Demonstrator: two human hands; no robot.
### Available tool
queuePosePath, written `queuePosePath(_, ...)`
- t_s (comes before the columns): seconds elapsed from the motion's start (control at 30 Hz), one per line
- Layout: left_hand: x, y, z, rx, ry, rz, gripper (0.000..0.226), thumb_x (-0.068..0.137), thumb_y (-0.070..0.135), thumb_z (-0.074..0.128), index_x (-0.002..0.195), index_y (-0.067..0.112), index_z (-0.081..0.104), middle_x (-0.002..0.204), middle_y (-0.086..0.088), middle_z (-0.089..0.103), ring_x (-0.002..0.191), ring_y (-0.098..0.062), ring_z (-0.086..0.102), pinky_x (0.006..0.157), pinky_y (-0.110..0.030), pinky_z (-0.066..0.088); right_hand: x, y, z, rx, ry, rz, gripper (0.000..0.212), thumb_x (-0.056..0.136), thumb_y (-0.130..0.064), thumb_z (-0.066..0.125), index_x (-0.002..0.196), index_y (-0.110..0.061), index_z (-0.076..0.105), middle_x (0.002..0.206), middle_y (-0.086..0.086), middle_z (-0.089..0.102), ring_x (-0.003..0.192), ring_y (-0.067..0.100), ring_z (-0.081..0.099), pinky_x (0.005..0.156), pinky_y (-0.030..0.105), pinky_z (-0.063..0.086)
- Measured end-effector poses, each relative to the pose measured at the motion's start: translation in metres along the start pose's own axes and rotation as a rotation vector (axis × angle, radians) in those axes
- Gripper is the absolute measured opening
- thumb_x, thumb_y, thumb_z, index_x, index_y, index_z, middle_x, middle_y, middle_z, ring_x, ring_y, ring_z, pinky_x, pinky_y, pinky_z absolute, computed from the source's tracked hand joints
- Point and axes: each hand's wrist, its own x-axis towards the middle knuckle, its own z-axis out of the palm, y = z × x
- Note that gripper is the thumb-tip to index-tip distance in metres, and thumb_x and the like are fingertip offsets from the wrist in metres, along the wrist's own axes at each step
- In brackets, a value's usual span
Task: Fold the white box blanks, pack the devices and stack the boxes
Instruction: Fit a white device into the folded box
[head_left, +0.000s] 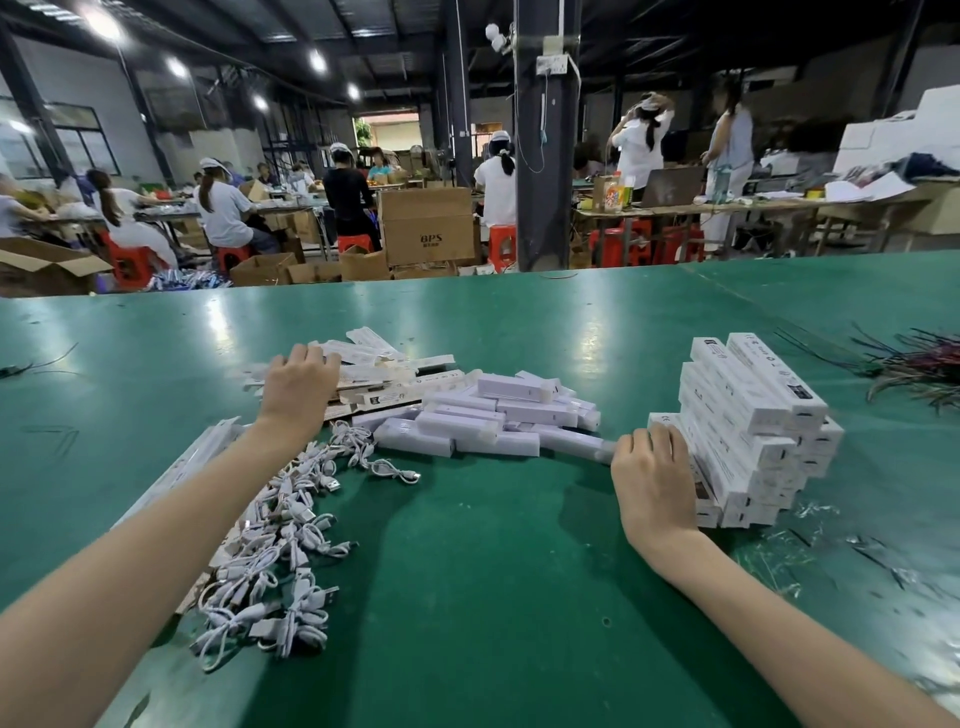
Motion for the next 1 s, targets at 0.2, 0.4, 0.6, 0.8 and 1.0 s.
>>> queuePosePath(0.2, -0.029, 0.055, -0.078, -0.616, 0.496, -0.152, 0.029, 0.083, -0.005, 0.057, 0.112, -0.002, 0.064, 0.096, -0.023, 0.061, 0.088, -0.036, 0.058, 0.084, -0.039, 0.046, -0.006, -0.002, -0.008, 0.166, 0.212, 0.011, 0.059, 0.070, 0.000, 0.070, 0.126, 0.003, 0.049, 0.126, 0.023, 0.049, 0.115, 0.038, 0.050, 0.106, 0.047, 0.037)
queuePosePath(0.4, -0.091, 0.129, -0.111, -0.851, 0.573, 0.172, 0.045, 0.073, -0.012, 0.067, 0.118, -0.009, 0.062, 0.092, -0.026, 0.056, 0.078, -0.034, 0.060, 0.071, -0.036, 0.059, -0.024, -0.016, -0.032, 0.849, 0.539, -0.240, 0.047, 0.085, -0.012, 0.047, 0.127, 0.009, 0.044, 0.125, 0.020, 0.048, 0.109, 0.030, 0.042, 0.092, 0.040, 0.035)
queuePosePath(0.6, -0.112, 0.145, -0.090, -0.885, 0.391, 0.316, 0.036, 0.084, -0.002, 0.054, 0.120, -0.006, 0.050, 0.116, -0.026, 0.059, 0.106, -0.037, 0.060, 0.090, -0.050, 0.051, -0.044, -0.019, -0.047, 0.957, 0.566, -0.578, 0.052, 0.089, -0.031, 0.052, 0.126, 0.005, 0.049, 0.128, 0.018, 0.051, 0.111, 0.029, 0.049, 0.092, 0.037, 0.047)
queuePosePath(0.8, -0.118, 0.149, -0.087, -1.012, 0.214, 0.375, 0.059, 0.095, 0.032, 0.036, 0.135, -0.010, 0.034, 0.127, -0.028, 0.050, 0.116, -0.040, 0.052, 0.100, -0.049, 0.044, -0.049, -0.022, -0.057, 1.149, 0.504, -0.605, 0.046, 0.096, -0.044, 0.049, 0.121, -0.005, 0.052, 0.118, 0.009, 0.057, 0.108, 0.018, 0.053, 0.093, 0.027, 0.044)
queuePosePath(1.0, -0.117, 0.140, -0.085, -1.055, 0.232, 0.380, 0.031, 0.087, 0.004, 0.063, 0.116, -0.006, 0.058, 0.109, -0.017, 0.062, 0.092, -0.035, 0.064, 0.075, -0.040, 0.053, -0.050, -0.022, -0.055, 1.369, 0.512, -0.575, 0.019, 0.090, -0.015, 0.065, 0.108, -0.012, 0.060, 0.105, 0.000, 0.061, 0.098, 0.016, 0.058, 0.084, 0.032, 0.049)
